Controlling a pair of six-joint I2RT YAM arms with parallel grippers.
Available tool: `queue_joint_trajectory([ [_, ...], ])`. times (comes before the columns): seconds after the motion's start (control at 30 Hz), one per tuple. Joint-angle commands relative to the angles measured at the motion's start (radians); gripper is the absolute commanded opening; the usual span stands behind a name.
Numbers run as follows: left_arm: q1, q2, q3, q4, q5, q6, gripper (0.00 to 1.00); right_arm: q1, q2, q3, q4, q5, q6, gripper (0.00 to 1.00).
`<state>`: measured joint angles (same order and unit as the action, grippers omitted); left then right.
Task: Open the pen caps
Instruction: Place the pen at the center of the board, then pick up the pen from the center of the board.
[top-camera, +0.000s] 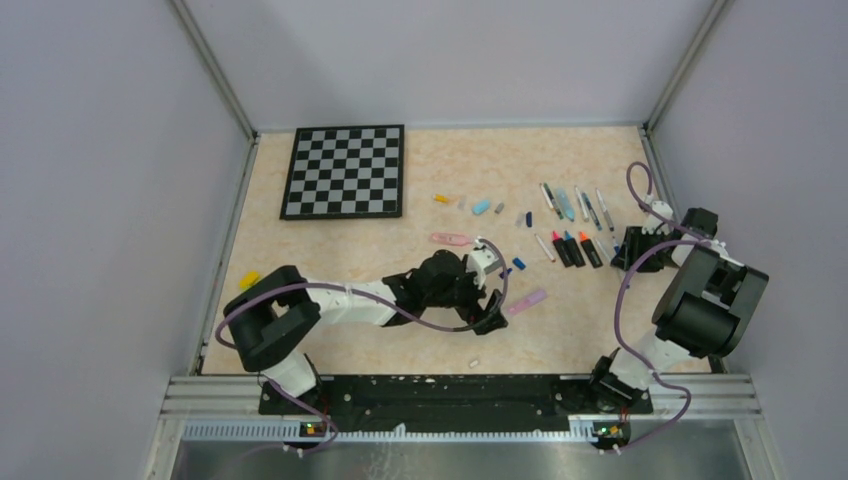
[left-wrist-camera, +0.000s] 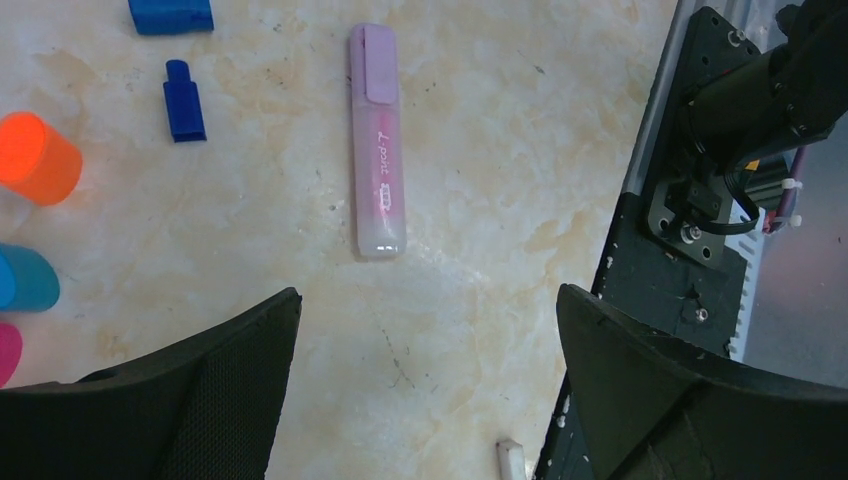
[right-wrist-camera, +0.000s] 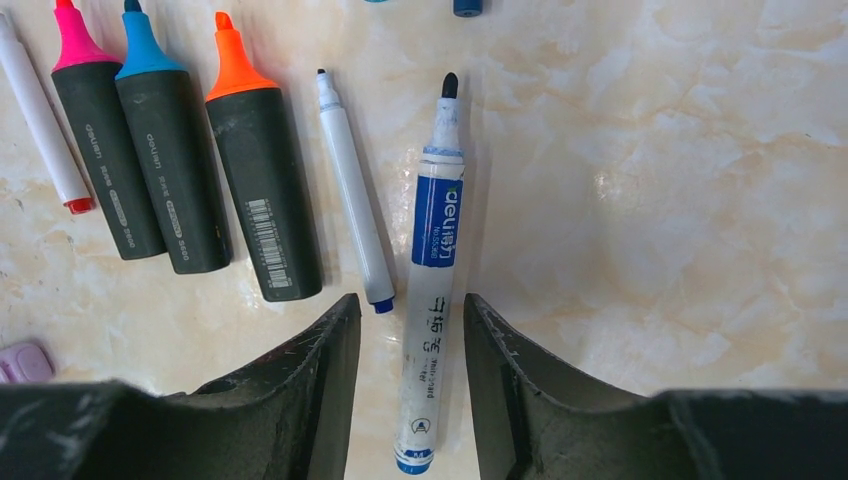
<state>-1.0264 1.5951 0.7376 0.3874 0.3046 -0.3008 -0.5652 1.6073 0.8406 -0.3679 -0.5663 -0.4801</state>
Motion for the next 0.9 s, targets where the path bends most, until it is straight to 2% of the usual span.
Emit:
queue_joint_trajectory([
  [0.0,-0.021,0.058,0.105,-0.054,-0.006,0.066,0.99,-0.009,-0.038,0.051,-0.015,-0.001,-0.017,0.42],
  [0.3,-0.070,0.197,0.276,-0.212,-0.127,0.155,0.98,-0.009,-0.102,0.048,-0.017,-0.011,-0.022,0.44],
  [0.4,-0.092,0.253,0.355,-0.281,-0.189,0.176,0.95,-0.011,-0.134,0.048,-0.042,-0.026,-0.038,0.45],
  [0.67,-0.110,0.402,0.542,-0.421,-0.280,0.214,0.72,-0.018,-0.275,0.029,-0.108,-0.174,-0.070,0.45],
  [0.87,-0.117,0.462,0.606,-0.492,-0.331,0.216,0.56,-0.018,-0.376,0.016,-0.140,-0.313,-0.060,0.45],
])
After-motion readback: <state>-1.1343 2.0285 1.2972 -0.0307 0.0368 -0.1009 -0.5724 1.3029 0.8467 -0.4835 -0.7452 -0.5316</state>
